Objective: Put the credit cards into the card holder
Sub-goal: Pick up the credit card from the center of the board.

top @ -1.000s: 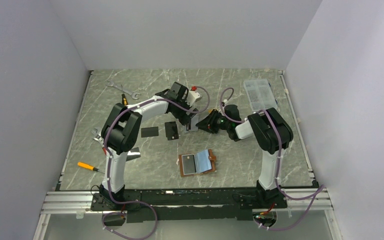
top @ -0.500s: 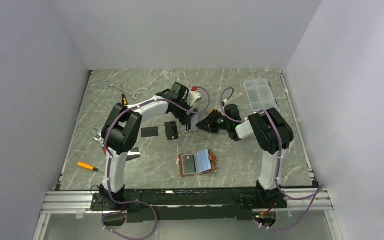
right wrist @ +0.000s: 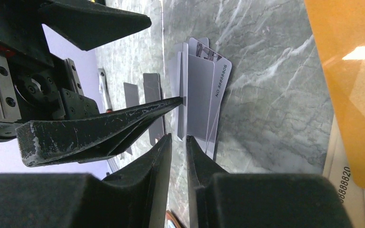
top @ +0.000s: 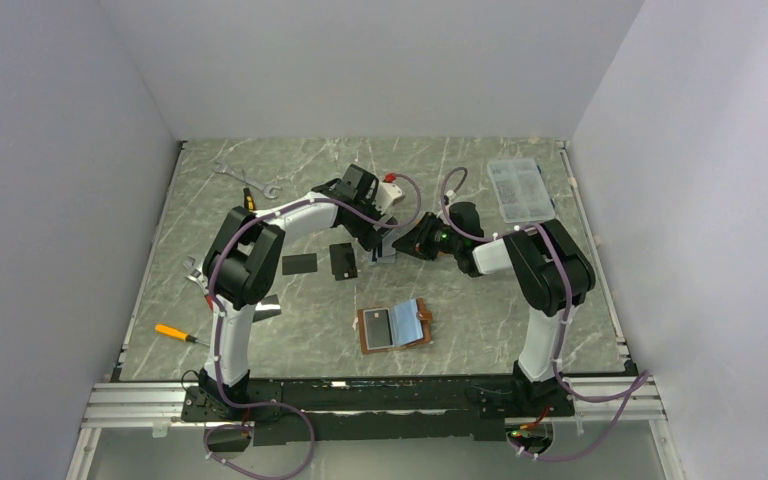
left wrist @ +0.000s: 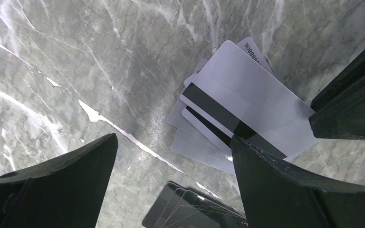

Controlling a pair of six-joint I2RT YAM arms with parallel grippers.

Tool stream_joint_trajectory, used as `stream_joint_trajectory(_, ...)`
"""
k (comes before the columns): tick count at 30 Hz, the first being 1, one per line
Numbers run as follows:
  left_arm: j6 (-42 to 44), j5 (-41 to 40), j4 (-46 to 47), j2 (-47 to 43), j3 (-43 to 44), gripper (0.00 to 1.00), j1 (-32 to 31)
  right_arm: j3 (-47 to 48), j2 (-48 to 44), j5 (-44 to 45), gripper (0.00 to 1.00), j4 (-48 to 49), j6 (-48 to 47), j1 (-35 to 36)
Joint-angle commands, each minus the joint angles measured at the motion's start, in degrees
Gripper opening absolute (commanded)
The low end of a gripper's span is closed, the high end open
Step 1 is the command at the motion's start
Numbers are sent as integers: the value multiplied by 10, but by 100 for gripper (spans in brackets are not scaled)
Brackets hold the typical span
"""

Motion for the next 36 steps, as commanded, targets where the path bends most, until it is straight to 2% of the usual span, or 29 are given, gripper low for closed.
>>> stream_joint_trajectory(1,12,6,-11,-4,-12,96,-6,16,8,-15,20,38,10,0)
stream_joint_trajectory(10,14,20,-7,1,-16,93,-7,10,59,-52,18,156,81,3)
stream_joint_trajectory(12,17,21,-5,-1,-20,92,-6,14,62,-49,15,150,79,6)
stream_joint_trajectory(16,18,23,-7,-8,-23,92,-6,17,47,-26,0,104,49,10)
stream_joint_trajectory(20,13,35,-30,-26,-14,95,2,21,13,4,0,35,9,10)
stream_joint_trajectory(24,6,76,-74,-66,-2,99,25,26,-23,21,0,-25,-29,9)
stream_joint_trajectory(30,-15,160,-119,-133,-3,99,76,25,-68,20,0,-73,-62,9)
stream_joint_trajectory(36,-90,331,-130,-187,-32,99,116,-12,-140,10,0,-77,-79,10)
